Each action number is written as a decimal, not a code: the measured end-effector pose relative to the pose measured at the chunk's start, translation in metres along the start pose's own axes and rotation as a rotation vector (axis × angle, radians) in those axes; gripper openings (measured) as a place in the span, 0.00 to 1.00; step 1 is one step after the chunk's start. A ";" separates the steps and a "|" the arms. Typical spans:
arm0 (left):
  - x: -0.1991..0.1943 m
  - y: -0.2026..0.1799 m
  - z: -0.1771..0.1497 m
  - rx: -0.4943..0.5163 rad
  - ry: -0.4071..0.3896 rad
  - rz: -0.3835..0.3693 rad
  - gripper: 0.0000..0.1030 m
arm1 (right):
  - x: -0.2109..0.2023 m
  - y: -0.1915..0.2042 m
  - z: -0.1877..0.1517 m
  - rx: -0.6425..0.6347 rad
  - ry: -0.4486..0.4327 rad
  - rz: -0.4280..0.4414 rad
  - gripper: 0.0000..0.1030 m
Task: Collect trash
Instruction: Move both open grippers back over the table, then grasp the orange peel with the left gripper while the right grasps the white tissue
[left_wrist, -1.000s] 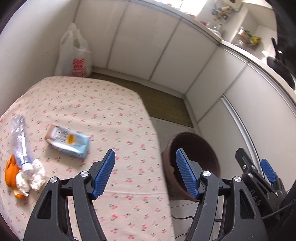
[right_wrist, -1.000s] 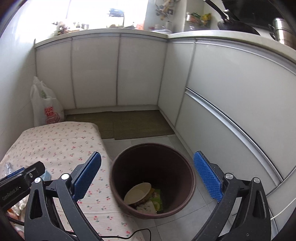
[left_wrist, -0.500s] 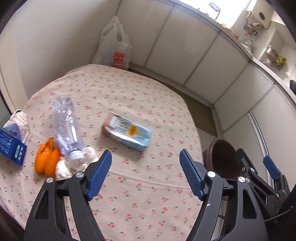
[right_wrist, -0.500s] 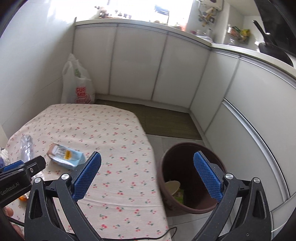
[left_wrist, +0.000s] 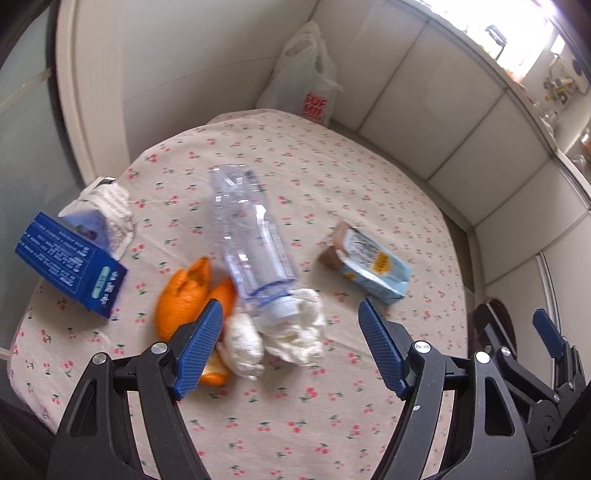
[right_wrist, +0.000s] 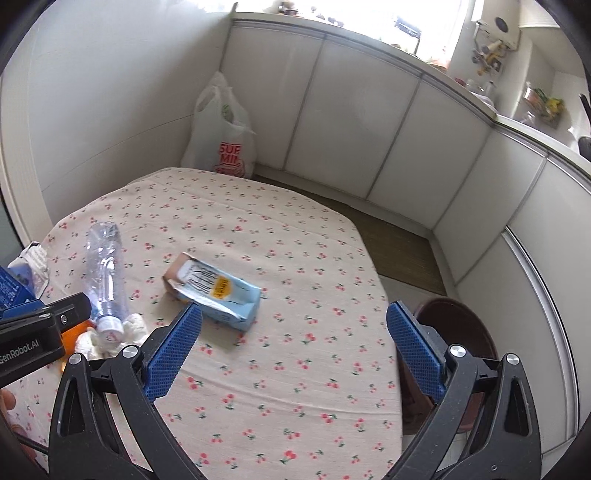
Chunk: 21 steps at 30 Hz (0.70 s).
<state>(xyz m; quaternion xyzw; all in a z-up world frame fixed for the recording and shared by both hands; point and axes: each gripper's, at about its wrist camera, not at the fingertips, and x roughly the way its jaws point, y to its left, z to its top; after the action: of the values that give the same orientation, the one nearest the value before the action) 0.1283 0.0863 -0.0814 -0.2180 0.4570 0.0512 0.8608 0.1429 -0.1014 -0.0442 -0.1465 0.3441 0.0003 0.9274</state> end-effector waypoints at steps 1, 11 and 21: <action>0.002 0.009 0.001 -0.012 0.004 0.011 0.72 | 0.000 0.005 0.001 -0.007 0.000 0.006 0.93; 0.032 0.090 0.005 -0.149 0.121 0.052 0.72 | 0.013 0.057 0.003 -0.093 0.050 0.093 0.93; 0.069 0.130 0.000 -0.311 0.234 -0.106 0.69 | 0.049 0.073 -0.010 0.046 0.275 0.408 0.93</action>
<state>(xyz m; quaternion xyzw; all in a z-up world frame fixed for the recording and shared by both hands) 0.1314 0.1954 -0.1801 -0.3764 0.5285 0.0500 0.7592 0.1667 -0.0388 -0.1029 -0.0518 0.4897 0.1596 0.8556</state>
